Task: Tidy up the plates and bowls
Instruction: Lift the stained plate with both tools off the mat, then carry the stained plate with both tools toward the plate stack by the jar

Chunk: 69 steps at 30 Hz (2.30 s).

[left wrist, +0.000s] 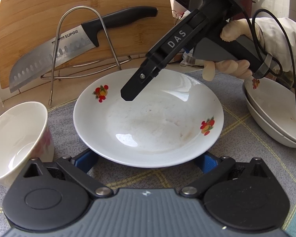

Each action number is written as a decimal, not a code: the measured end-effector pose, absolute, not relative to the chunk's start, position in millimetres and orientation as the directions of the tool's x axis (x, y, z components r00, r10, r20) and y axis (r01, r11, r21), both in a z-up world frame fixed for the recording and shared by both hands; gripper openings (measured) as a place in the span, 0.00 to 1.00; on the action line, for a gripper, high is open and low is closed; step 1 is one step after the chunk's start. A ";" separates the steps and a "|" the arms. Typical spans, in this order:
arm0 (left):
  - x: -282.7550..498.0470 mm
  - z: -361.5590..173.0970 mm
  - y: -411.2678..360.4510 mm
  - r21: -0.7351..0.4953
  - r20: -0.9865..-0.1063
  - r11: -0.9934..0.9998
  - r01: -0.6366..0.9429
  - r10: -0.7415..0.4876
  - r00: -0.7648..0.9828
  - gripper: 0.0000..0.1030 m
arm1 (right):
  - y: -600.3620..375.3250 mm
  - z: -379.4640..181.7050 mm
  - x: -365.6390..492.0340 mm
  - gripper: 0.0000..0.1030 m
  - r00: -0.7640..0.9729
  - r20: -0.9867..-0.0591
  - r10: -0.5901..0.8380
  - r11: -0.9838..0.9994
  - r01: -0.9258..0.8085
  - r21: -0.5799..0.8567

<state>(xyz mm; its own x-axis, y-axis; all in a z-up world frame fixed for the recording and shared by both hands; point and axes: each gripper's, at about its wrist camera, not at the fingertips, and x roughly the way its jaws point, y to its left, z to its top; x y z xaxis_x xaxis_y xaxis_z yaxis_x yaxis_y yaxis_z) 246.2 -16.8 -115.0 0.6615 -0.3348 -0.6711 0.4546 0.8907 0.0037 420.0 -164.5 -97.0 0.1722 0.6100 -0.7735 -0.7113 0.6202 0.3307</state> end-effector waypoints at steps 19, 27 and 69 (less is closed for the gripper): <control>246.1 -110.3 -17.7 0.032 -0.700 0.878 0.477 -0.321 0.638 0.99 | -158.4 -92.0 403.2 0.92 0.160 -0.778 0.608 0.613 -0.717 0.332; 240.1 -106.2 -16.7 0.007 -0.709 0.880 0.474 -0.330 0.623 0.99 | -156.7 -89.4 391.9 0.92 0.152 -0.783 0.603 0.615 -0.714 0.335; 170.9 -68.9 -9.4 -0.008 -0.727 0.837 0.548 -0.381 0.571 0.99 | -164.1 -48.5 299.0 0.92 0.214 -0.767 0.605 0.659 -0.675 0.332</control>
